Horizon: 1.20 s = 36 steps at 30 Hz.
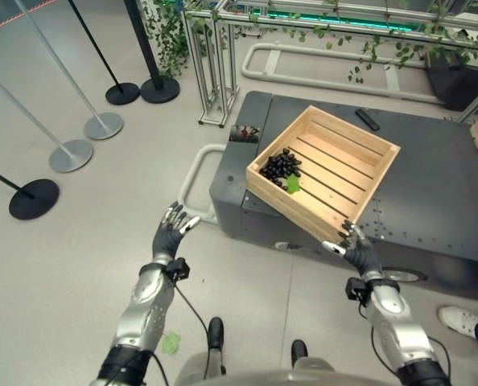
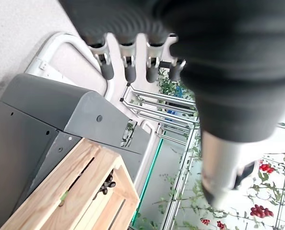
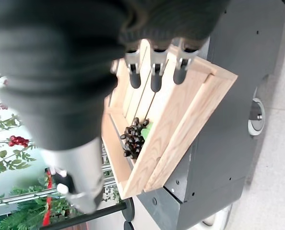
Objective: Pick up the fruits from the basket on one side to the basket on the other side
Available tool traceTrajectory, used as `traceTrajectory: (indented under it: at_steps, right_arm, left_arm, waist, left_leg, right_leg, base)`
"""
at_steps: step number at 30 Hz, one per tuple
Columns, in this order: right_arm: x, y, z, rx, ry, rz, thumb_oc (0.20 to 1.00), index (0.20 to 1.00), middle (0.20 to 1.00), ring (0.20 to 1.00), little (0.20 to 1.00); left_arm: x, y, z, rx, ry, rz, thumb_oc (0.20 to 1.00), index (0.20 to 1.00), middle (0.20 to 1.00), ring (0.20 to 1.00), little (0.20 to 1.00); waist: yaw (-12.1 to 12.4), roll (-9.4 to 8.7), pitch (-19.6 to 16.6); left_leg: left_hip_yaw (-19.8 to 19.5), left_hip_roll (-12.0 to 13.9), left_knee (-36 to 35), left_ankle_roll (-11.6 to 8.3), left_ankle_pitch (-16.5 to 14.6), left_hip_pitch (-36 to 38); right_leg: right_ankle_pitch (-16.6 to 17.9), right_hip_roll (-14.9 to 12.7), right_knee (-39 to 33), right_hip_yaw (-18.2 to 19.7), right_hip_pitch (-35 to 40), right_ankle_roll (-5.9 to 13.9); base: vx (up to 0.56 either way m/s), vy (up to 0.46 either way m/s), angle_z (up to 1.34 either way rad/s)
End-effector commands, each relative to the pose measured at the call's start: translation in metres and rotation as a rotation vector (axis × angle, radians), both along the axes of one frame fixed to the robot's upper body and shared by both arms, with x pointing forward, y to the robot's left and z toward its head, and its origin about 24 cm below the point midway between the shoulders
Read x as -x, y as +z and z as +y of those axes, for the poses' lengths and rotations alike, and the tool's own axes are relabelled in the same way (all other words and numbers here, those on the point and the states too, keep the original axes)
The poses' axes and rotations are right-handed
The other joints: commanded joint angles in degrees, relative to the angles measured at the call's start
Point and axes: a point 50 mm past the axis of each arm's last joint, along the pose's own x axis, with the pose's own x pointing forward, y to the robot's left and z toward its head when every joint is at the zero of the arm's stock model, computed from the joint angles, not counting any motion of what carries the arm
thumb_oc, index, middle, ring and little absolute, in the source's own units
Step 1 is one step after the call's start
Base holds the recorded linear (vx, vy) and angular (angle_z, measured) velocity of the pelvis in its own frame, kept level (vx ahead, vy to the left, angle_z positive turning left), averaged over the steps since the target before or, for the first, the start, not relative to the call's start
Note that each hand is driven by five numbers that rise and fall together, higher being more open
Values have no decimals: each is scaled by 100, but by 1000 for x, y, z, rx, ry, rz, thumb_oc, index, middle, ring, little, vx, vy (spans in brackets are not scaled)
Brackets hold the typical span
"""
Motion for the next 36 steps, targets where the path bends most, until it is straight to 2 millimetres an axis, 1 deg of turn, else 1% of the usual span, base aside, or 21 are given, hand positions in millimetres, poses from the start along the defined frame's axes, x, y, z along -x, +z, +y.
traceTrajectory:
  at_steps: [1,9,14,15,17,18,21,22,23,24,25,26,27,28,29,30,32,33,34,35,36]
  right_arm:
    - [-8,18,-3,44,18,-92,1000,1000,1000,1000,1000]
    - [-11,20,-2,49,26,-101,1000,1000,1000,1000,1000]
    - [-18,33,-6,61,17,-154,1000,1000,1000,1000,1000]
    - [-23,43,-8,78,12,-190,1000,1000,1000,1000,1000]
    - [-29,53,-12,93,6,-228,1000,1000,1000,1000,1000]
    - [-30,53,-12,93,6,-229,1000,1000,1000,1000,1000]
    - [-42,73,-26,205,4,-268,1000,1000,1000,1000,1000]
    - [-42,73,-26,205,4,-268,1000,1000,1000,1000,1000]
    - [-46,81,-35,274,-3,-270,1000,1000,1000,1000,1000]
    - [-50,87,-38,309,6,-279,1000,1000,1000,1000,1000]
    - [-55,95,-42,349,16,-285,1000,1000,1000,1000,1000]
    - [-61,105,-45,392,17,-305,1000,1000,1000,1000,1000]
    - [-64,113,-50,411,11,-319,1000,1000,1000,1000,1000]
    - [-68,121,-53,438,14,-329,1000,1000,1000,1000,1000]
    - [-69,122,-53,439,14,-330,1000,1000,1000,1000,1000]
    - [-71,136,-60,470,14,-356,1000,1000,1000,1000,1000]
    - [-76,151,-65,487,22,-381,1000,1000,1000,1000,1000]
    - [-76,153,-66,488,24,-379,1000,1000,1000,1000,1000]
    - [-77,155,-68,500,29,-371,1000,1000,1000,1000,1000]
    - [-77,155,-68,500,29,-372,1000,1000,1000,1000,1000]
    - [-77,160,-78,532,31,-352,1000,1000,1000,1000,1000]
  left_arm:
    - [-6,21,2,-35,-3,-110,1000,1000,1000,1000,1000]
    - [-7,22,2,-50,-8,-111,1000,1000,1000,1000,1000]
    - [-8,22,3,-82,-10,-105,1000,1000,1000,1000,1000]
    - [-9,23,3,-81,-13,-109,1000,1000,1000,1000,1000]
    - [-10,24,1,-73,-26,-111,1000,1000,1000,1000,1000]
    - [-10,24,0,-73,-26,-112,1000,1000,1000,1000,1000]
    - [-11,23,-3,-66,-59,-108,1000,1000,1000,1000,1000]
    - [-11,23,-3,-66,-59,-108,1000,1000,1000,1000,1000]
    - [-12,24,-5,-70,-75,-109,1000,1000,1000,1000,1000]
    - [-12,24,-6,-73,-85,-110,1000,1000,1000,1000,1000]
    - [-13,25,-7,-78,-97,-114,1000,1000,1000,1000,1000]
    - [-14,26,-9,-77,-111,-118,1000,1000,1000,1000,1000]
    - [-13,26,-10,-76,-121,-116,1000,1000,1000,1000,1000]
    - [-14,27,-11,-75,-129,-119,1000,1000,1000,1000,1000]
    - [-14,27,-11,-73,-129,-120,1000,1000,1000,1000,1000]
    - [-14,29,-11,-62,-132,-127,1000,1000,1000,1000,1000]
    - [-16,32,-11,-50,-132,-139,1000,1000,1000,1000,1000]
    - [-16,32,-13,-49,-139,-137,1000,1000,1000,1000,1000]
    - [-18,33,-15,-47,-150,-141,1000,1000,1000,1000,1000]
    - [-18,33,-15,-46,-150,-141,1000,1000,1000,1000,1000]
    - [-17,33,-15,-53,-164,-143,1000,1000,1000,1000,1000]
  waist:
    - [125,-91,-165]
    - [129,-129,-161]
    - [170,-204,-132]
    - [192,-238,-112]
    - [217,-273,-72]
    - [221,-273,-68]
    - [281,-325,29]
    - [282,-325,30]
    - [295,-344,91]
    - [305,-336,151]
    - [310,-320,255]
    - [306,-282,349]
    - [308,-253,402]
    - [291,-234,459]
    - [287,-227,467]
    - [282,-229,509]
    - [237,-277,588]
    - [224,-307,600]
    - [177,-333,619]
    - [178,-331,620]
    - [149,-391,629]
  left_leg:
    - [321,107,940,30,-1162,-284]
    - [310,78,954,59,-1194,-298]
    - [306,19,1008,115,-1248,-335]
    - [293,2,1034,141,-1277,-342]
    - [276,-18,1067,179,-1312,-346]
    - [280,-20,1072,180,-1314,-350]
    - [227,-108,1080,258,-1358,-294]
    - [229,-109,1079,259,-1358,-294]
    - [192,-171,1010,296,-1363,-177]
    - [171,-169,986,331,-1363,-103]
    - [167,-145,923,361,-1359,8]
    - [151,-92,884,365,-1362,83]
    - [116,-72,858,369,-1366,149]
    - [74,-64,838,366,-1368,190]
    - [74,-58,837,360,-1381,198]
    - [36,-82,835,341,-1393,236]
    - [-38,-113,810,248,-1442,259]
    - [-60,-146,829,219,-1454,252]
    - [-102,-192,840,212,-1482,258]
    - [-101,-191,842,211,-1484,258]
    - [-228,-293,886,205,-1516,238]
  right_leg:
    - [-941,-368,762,-266,-62,198]
    - [-931,-378,919,-289,-151,246]
    - [-904,-407,1155,-289,-274,317]
    - [-888,-424,1324,-284,-361,351]
    - [-860,-427,1572,-273,-476,388]
    - [-868,-431,1590,-267,-488,390]
    - [-636,-487,2158,-203,-703,488]
    - [-638,-488,2162,-201,-706,489]
    - [-320,-553,2581,-145,-835,542]
    - [-112,-539,2901,-134,-956,529]
    - [30,-497,3225,-84,-1131,514]
    - [10,-375,3428,-45,-1326,478]
    - [-73,-316,3438,-55,-1477,456]
    - [-213,-217,3326,7,-1638,380]
    - [-233,-212,3342,6,-1637,373]
    - [-419,-187,2970,9,-1712,305]
    - [-269,-381,1880,82,-1727,323]
    - [-185,-428,1608,161,-1713,343]
    - [-74,-362,1321,391,-1776,365]
    - [-72,-360,1318,392,-1774,364]
    - [-52,-116,1360,590,-1921,361]
  base:
    - [0,0,0]
    - [1,9,0]
    - [1,48,0]
    - [0,60,1]
    - [0,68,2]
    - [11,84,1]
    - [19,87,4]
    - [33,97,10]
    - [37,96,9]
    - [23,123,15]
    - [-5,90,17]
    - [0,71,14]
    - [36,45,14]
    - [42,12,3]
    - [98,-6,-1]
    - [121,-56,1]
    - [126,-113,14]
    - [98,-105,26]
    - [67,-58,31]
    - [86,-102,49]
    - [86,-123,47]
